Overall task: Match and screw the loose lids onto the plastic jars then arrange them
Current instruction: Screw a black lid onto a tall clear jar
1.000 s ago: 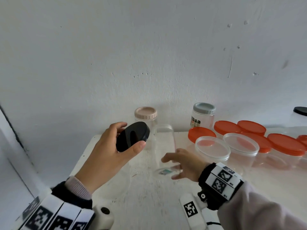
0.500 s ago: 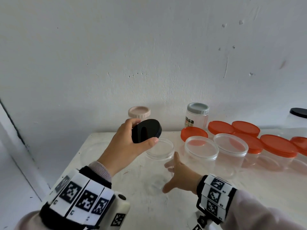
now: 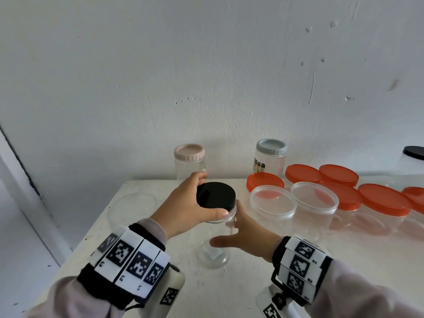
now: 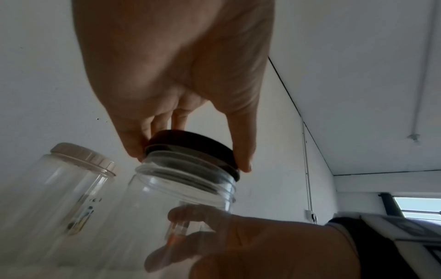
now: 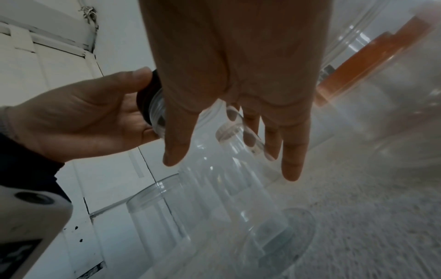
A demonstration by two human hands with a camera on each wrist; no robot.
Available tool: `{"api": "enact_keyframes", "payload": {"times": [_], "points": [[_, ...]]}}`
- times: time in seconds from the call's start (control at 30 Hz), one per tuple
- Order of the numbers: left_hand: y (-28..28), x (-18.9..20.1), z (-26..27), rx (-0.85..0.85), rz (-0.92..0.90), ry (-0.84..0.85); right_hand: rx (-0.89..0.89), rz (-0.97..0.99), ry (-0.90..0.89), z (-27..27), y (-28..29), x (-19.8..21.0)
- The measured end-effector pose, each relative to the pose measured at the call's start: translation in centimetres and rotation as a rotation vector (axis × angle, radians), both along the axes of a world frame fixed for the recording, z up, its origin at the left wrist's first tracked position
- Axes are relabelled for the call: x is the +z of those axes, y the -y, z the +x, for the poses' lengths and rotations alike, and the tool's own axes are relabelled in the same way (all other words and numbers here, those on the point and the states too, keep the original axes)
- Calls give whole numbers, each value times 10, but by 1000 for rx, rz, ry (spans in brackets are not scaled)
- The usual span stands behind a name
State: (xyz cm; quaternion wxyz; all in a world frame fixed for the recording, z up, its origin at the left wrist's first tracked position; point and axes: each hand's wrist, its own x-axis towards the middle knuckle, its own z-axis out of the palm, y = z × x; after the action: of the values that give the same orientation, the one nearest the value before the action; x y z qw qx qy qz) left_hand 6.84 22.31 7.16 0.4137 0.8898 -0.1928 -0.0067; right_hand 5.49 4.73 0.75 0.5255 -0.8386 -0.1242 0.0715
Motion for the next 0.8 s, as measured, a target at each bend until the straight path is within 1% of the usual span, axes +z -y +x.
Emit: {"api": "enact_keyframes", "payload": {"times": [0.27,0.33,0.47,0.57,0.67,0.8], "points": [[5,-5,1,-17,77,30,11,-43,12,2,0,2],[4,-8,1,-15,46,14,12,-45,-29,2,3,4],[-5,-15,2,-31,-48,-71,43,-30,-143,-1,22,19],[-11,-23,1,-13,-119,-164,62,-50,-91,-3,35,41],[-12,-39,-1,-22,-203,-237,70,-176,21,0,33,66],[-5,-56,0,-31,-224,-263,220,-516,113,10,12,94]]}}
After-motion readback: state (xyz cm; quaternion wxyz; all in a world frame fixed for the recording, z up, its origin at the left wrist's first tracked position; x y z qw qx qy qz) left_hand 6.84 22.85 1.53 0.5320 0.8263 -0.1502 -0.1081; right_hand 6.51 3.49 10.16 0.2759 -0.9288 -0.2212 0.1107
